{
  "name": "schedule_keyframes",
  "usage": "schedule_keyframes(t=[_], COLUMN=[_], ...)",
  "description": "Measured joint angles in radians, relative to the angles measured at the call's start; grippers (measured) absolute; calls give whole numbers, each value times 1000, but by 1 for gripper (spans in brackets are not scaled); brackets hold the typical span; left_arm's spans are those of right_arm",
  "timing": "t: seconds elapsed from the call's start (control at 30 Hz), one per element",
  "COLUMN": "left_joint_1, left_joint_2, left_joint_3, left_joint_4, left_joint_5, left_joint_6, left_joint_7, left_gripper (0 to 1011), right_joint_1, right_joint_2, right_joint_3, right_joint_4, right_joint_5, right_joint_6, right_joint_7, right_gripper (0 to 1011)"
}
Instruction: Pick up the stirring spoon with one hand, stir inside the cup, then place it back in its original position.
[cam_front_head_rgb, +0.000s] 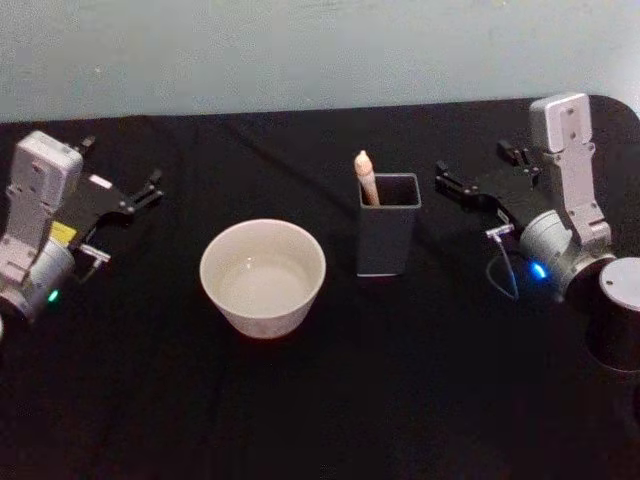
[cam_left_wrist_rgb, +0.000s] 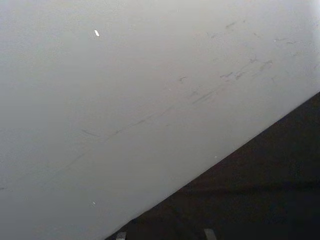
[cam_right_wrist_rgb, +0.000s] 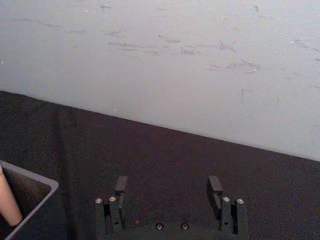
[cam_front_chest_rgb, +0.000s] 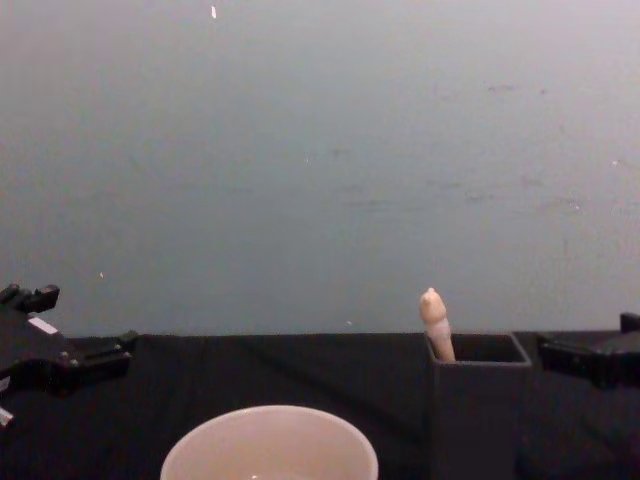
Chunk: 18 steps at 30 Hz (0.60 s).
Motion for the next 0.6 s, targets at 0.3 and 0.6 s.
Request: schedule_keyframes(t=[0.3,0.6], left_joint_1=[0,0], left_joint_2=[0,0], left_joint_3=[0,0], left_joint_4=[0,0], left_joint_5=[0,0], left_joint_6=[0,0], left_joint_7=[0,0], left_gripper=[1002,1001], right_joint_1=[-1,-1], right_joint_2=[1,1], right_joint_3=[0,0], right_joint_4=[-2,-3], right_joint_5=[2,3], right_joint_6=[-1,-2], right_joint_7=[0,-1], right_gripper=[1003,1003])
